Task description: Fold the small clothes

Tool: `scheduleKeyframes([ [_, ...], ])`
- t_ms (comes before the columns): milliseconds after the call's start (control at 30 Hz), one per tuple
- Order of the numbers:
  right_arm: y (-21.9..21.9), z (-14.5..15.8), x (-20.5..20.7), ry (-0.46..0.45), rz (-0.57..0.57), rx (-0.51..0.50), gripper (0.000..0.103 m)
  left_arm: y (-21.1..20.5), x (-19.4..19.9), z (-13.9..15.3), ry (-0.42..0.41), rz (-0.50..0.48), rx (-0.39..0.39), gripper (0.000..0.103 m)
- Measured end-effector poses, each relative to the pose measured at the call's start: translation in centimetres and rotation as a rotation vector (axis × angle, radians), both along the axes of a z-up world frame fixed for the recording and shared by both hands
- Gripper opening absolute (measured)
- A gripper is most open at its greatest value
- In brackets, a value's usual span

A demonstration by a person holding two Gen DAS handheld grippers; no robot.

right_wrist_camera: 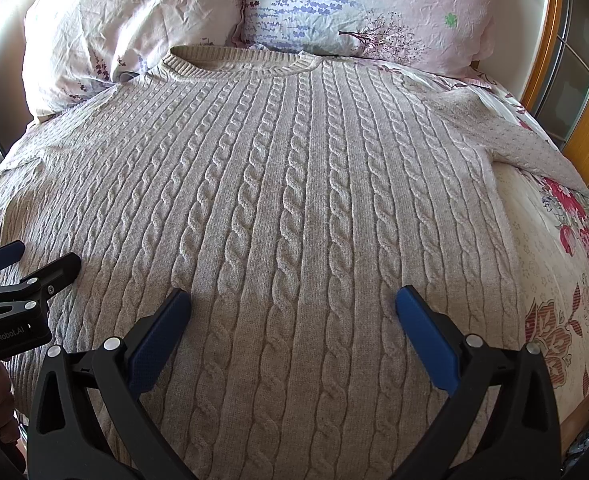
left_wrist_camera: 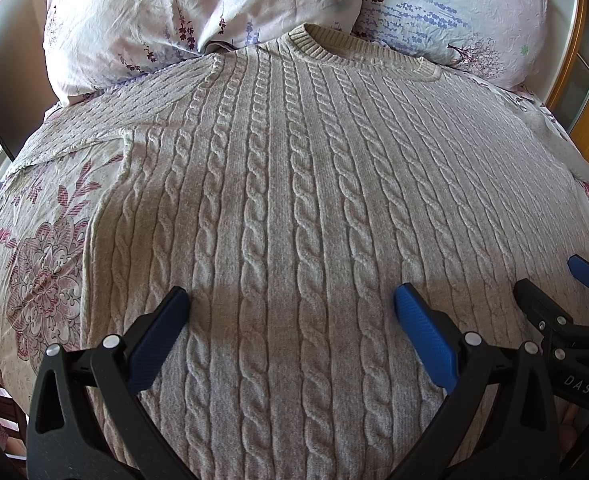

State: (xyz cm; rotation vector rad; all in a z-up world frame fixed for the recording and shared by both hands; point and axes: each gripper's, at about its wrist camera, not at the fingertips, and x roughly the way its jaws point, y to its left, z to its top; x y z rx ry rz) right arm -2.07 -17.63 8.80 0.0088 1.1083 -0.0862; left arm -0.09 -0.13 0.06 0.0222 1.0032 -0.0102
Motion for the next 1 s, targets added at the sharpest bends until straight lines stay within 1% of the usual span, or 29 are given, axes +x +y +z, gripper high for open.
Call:
scheduleKeyframes([
  [367,0.05,-0.05,0.04,0.002,0.001,0.000,0.102,-0.02,-0.01,0.01,-0.001,0.000,0.000,0.101],
  [733,0.11,-0.10,0.25,0.030,0.005,0.004,0.102,0.00,-0.01,0.01,-0.002,-0.001,0.001,0.101],
  [1000,0.53,-0.61,0.91,0.103,0.014,0.009,0.102,-0.08,-0.03,0.12,0.003,-0.002,-0.001,0.101],
])
